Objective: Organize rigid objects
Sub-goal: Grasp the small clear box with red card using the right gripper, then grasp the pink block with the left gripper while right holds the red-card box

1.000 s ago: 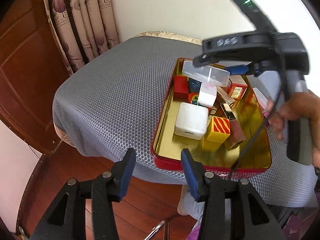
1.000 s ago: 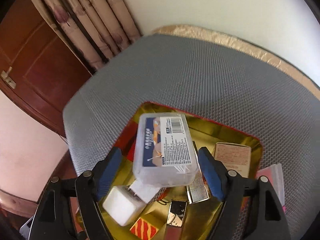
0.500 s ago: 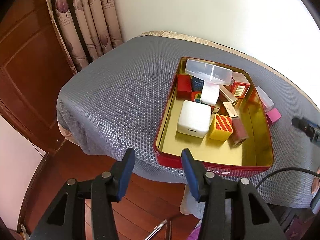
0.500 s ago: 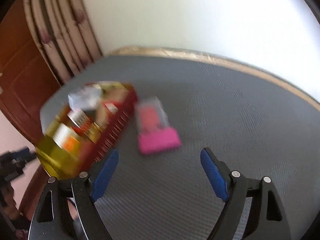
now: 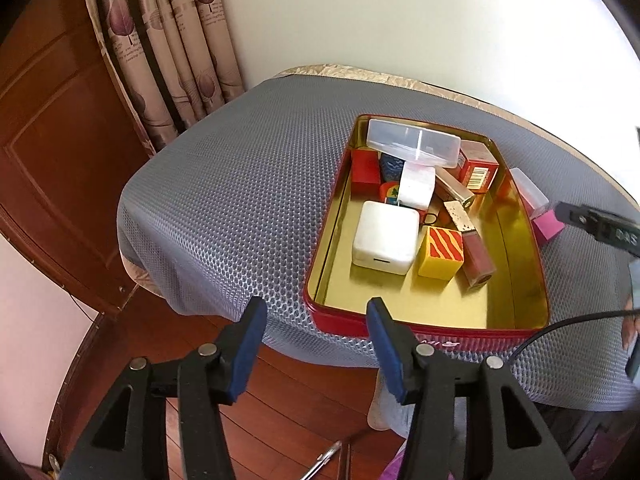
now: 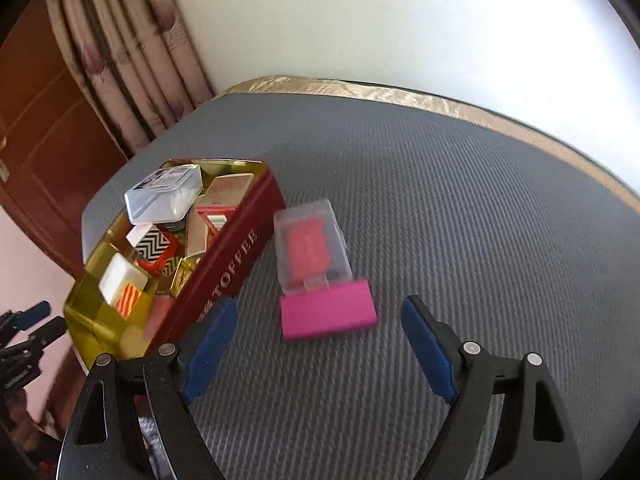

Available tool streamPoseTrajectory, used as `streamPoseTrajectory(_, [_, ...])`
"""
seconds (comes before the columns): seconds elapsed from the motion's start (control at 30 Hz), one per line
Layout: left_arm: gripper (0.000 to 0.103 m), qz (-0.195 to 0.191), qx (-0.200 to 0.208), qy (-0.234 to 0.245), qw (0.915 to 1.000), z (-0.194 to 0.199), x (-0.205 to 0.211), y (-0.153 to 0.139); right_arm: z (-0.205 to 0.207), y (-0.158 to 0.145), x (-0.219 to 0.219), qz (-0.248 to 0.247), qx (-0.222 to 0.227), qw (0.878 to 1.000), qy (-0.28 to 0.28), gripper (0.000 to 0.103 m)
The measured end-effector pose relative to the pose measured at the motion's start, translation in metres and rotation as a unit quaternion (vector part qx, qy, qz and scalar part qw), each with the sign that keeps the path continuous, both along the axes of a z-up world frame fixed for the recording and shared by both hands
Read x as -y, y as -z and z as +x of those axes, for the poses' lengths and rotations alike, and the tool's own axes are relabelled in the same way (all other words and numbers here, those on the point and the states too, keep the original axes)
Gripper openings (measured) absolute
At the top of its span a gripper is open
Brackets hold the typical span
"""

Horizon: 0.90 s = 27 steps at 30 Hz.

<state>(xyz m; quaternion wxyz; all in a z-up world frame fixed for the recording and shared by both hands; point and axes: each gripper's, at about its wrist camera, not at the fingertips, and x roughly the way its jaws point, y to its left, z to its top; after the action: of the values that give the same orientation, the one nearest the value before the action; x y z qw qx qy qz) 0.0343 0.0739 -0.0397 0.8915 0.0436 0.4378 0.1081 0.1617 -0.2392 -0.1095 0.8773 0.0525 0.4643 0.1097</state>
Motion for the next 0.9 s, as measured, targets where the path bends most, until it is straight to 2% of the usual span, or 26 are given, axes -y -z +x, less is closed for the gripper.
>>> streamPoseTrajectory(0.17, [0.055,0.001,0.001,0.001,1.0000,0.000,0.000,0.000,0.036,0.007,-0.018,-0.028,-0.017,0.999,-0.030,0.082])
streamPoseTrajectory(0.3, [0.056,0.002,0.002,0.000,1.0000,0.000,0.000,0.000,0.062,0.023,-0.023,-0.038,-0.052,0.997,-0.039,0.081])
streamPoseTrajectory(0.4, [0.057,0.006,0.003,0.000,1.0000,0.001,0.001,0.001,0.074,0.036,-0.027,-0.041,-0.078,0.995,-0.051,0.060])
streamPoseTrajectory(0.43, [0.057,0.008,0.004,0.001,1.0000,0.001,0.002,0.001,0.074,0.036,-0.030,-0.053,-0.074,0.994,-0.054,0.053])
streamPoseTrajectory(0.6, [0.057,0.019,0.005,0.002,0.9998,0.002,0.005,0.000,0.072,0.032,-0.031,-0.087,-0.064,0.993,-0.054,0.050])
streamPoseTrajectory(0.73, [0.057,0.020,0.006,0.001,0.9998,0.002,0.004,-0.001,0.047,0.020,0.007,-0.076,-0.048,0.996,-0.015,0.050])
streamPoseTrajectory(0.8, [0.057,0.023,0.013,0.004,0.9996,0.000,0.006,-0.003,0.023,0.017,0.043,-0.065,-0.045,0.997,0.026,0.050])
streamPoseTrajectory(0.9, [0.057,0.034,0.034,0.026,0.9985,-0.007,0.016,-0.011,-0.019,0.012,0.096,-0.079,-0.042,0.993,0.080,0.050])
